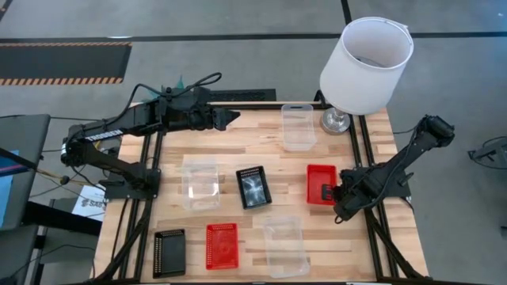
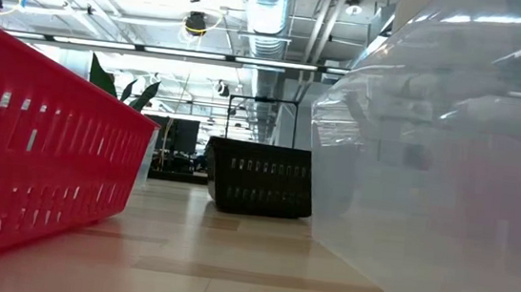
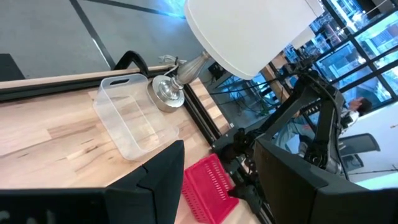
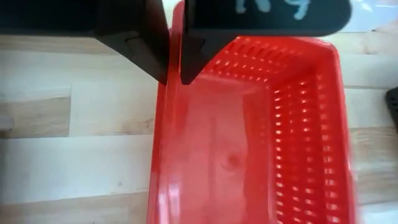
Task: Stack baskets by color
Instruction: Stack the top left red bin on the right red bin
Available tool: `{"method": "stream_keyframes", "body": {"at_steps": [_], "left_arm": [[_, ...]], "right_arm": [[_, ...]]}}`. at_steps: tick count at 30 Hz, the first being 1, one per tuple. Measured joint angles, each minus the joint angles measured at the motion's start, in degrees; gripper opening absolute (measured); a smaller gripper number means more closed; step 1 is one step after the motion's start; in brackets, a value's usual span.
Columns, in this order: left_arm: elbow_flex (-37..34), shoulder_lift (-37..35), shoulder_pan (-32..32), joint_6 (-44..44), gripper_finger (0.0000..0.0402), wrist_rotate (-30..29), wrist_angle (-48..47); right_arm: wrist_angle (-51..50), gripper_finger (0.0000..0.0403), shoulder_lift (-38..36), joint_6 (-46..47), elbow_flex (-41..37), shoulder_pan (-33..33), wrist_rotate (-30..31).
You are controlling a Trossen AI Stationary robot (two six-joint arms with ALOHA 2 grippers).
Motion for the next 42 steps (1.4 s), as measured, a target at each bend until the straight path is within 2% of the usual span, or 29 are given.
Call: {"method": "stream_keyframes", "body": {"at_steps": [9,15,18,23,30,34,37,42], "left_arm": [[0.00,0.00,0.00,-0.02,0.0183,0.00,-0.20],[0.00,0.00,-0.09,-0.11,0.0183,2.13,-1.47],[0.00,0.00,-0.85,-0.15,0.0183,1.84,-4.20],[0.00,0.02,-2.16,-0.68,0.0183,-0.87,-6.77],[0.00,0.02,-3.41,-0.74,0.0183,-1.44,-8.03],[0.00,0.02,-4.56,-0.96,0.0183,0.22,-8.69],[0.00,0.02,-5.83,-1.11,0.0183,1.15,-10.71],[0.00,0.02,-6.64,-1.64,0.0183,-0.04,-12.72]], "right_arm": [[-1.74,0.0135,-0.75,-2.36,2.08,-0.02,0.37],[-12.90,0.0169,-1.75,-1.97,6.43,-0.02,0.08],[-19.40,0.0169,-1.57,-0.82,6.71,-0.13,-2.28],[-22.63,0.0158,-1.57,-2.49,6.21,-0.83,-5.71],[-18.69,0.0148,-1.30,-6.88,2.97,-4.31,-5.86],[-18.49,0.0142,0.31,-7.51,3.15,-6.01,-5.93],[-17.51,0.0137,2.07,-10.44,3.15,-7.42,-8.67],[-14.98,0.0132,3.99,-13.14,3.15,-10.01,-9.90]]}}
